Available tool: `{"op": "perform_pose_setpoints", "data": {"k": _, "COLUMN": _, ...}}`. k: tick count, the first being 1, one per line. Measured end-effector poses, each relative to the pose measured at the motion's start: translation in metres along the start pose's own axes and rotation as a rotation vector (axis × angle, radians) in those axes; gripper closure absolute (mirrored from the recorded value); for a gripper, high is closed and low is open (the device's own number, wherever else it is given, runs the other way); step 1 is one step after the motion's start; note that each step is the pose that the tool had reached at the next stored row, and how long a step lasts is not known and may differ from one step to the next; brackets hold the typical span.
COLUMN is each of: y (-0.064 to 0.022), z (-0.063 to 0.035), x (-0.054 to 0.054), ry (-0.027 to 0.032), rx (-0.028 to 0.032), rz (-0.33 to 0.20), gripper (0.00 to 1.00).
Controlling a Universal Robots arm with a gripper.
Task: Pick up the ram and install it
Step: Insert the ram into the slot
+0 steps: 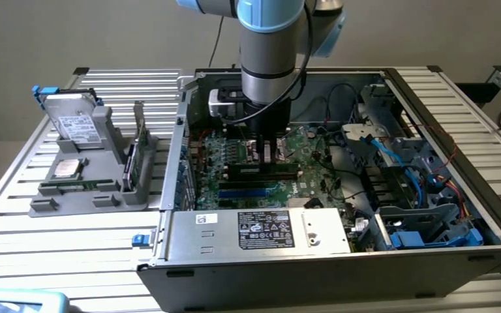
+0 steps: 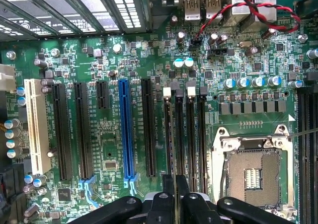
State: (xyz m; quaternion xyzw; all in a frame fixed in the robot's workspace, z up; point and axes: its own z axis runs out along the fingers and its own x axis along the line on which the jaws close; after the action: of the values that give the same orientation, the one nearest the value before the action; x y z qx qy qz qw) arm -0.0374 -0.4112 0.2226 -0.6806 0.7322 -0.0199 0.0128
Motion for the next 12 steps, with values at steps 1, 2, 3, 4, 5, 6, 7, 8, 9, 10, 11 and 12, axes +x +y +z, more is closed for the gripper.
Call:
{"op": "perform_pose_setpoints", "data": {"k": 1, "y": 0.0, "z": 0.0, "x": 0.0, "ry": -0.0001, "rx": 0.0, "rz": -0.001, "gripper": 0.85}}
{"op": "perform_pose_setpoints", "data": {"k": 2, "y": 0.0, "z": 0.0001, "x": 0.0001, "ry": -0.0003, "rx": 0.0001, "rz": -0.001, "gripper": 0.85}}
{"op": "perform_pose_setpoints", "data": {"k": 3, "y": -0.0001, "z": 0.0001, "x": 0.0002, "ry": -0.0003, "rx": 0.0, "rz": -0.003, "gripper": 0.85}}
{"op": "perform_pose_setpoints", "data": {"k": 4, "y": -0.0001, "z": 0.0001, "x": 0.0002, "ry": -0.0004, "rx": 0.0001, "rz": -0.004, "gripper": 0.85}}
{"op": "perform_pose_setpoints", "data": {"k": 5, "y": -0.0001, "z": 0.0002, "x": 0.0002, "ry": -0.0004, "rx": 0.0001, "rz": -0.005, "gripper": 0.85}}
{"op": "perform_pose_setpoints", "data": {"k": 6, "y": -0.0001, "z": 0.0003, "x": 0.0002, "ry": -0.0004, "rx": 0.0001, "rz": -0.006, "gripper": 0.85}}
{"op": "perform_pose_setpoints", "data": {"k": 7, "y": -0.0001, "z": 0.0005, "x": 0.0002, "ry": -0.0005, "rx": 0.0001, "rz": -0.007, "gripper": 0.85}}
{"op": "perform_pose_setpoints", "data": {"k": 8, "y": -0.0001, "z": 0.0007, "x": 0.0002, "ry": -0.0005, "rx": 0.0001, "rz": -0.008, "gripper": 0.85}}
{"op": "perform_pose_setpoints", "data": {"k": 9, "y": -0.0001, "z": 0.001, "x": 0.0002, "ry": -0.0007, "rx": 0.0001, "rz": -0.009, "gripper": 0.85}}
{"op": "perform_pose_setpoints", "data": {"k": 10, "y": -0.0001, "z": 0.0014, "x": 0.0002, "ry": -0.0007, "rx": 0.0001, "rz": -0.009, "gripper": 0.85}}
{"op": "perform_pose_setpoints", "data": {"k": 11, "y": -0.0001, "z": 0.0018, "x": 0.0002, "ry": -0.0007, "rx": 0.0001, "rz": -0.009, "gripper": 0.85}}
{"op": "perform_pose_setpoints", "data": {"k": 12, "y": -0.0001, "z": 0.0021, "x": 0.0002, "ry": -0.0006, "rx": 0.0001, "rz": -0.01, "gripper": 0.85}}
